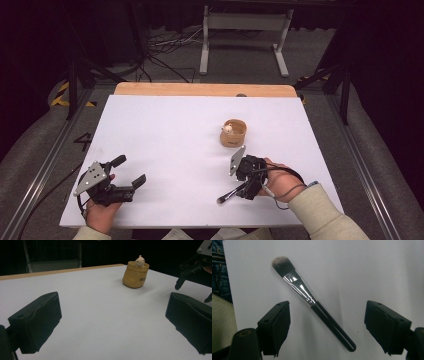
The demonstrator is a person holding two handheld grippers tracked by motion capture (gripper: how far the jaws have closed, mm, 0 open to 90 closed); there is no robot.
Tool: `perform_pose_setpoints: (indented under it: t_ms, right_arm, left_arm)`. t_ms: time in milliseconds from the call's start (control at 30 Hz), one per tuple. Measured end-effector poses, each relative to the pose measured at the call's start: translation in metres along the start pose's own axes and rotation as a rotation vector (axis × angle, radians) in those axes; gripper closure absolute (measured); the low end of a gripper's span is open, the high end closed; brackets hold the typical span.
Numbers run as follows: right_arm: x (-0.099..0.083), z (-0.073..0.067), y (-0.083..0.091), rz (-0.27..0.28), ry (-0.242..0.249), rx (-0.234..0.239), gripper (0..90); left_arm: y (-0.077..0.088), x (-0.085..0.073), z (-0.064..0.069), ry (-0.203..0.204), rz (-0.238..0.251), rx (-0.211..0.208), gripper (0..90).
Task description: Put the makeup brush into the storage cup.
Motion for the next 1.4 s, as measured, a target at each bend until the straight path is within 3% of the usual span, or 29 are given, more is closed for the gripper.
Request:
perform_pose_setpoints:
  t_ms: [233, 433, 600, 933, 1200, 1400]
  right_arm:
    - [-0.001, -0.005, -0.010, -0.020, 0.019, 0.022, 28.6]
    - [-0.002, -0.008, -0.018, -0.029, 0.040, 0.031, 39.2]
    - [-0.001, -0.010, -0.019, -0.043, 0.079, 0.035, 47.0]
    - [0.000, -0.014, -0.021, -0.052, 0.104, 0.049, 55.4]
    - [-0.001, -0.017, -0.018, -0.084, 0.152, 0.087, 78.3]
    - [0.000, -0.017, -0.018, -0.090, 0.162, 0.083, 79.1]
  left_arm:
    - [0.000, 0.000, 0.000, 0.005, 0.003, -0.005, 0.9]
    - [0.000, 0.000, -0.001, 0.020, 0.007, -0.007, 1.1]
    - [0.000, 0.000, -0.001, 0.022, 0.009, -0.008, 1.1]
    - [0.000, -0.001, -0.002, 0.020, 0.000, -0.006, 1.5]
    - [-0.001, -0.002, -0.002, 0.026, -0.003, -0.006, 1.6]
    - [-0.001, -0.002, -0.002, 0.028, -0.005, -0.009, 1.6]
Point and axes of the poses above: each handheld gripper's, and its own axes: y roughly backward along the jaws, x roughly out of its top, z roughly to its right, the point moved 6 cm from there along -y, roughly forward along the jaws, and after that the axes turned 12 degrees about -x, right-handed, at the moved point
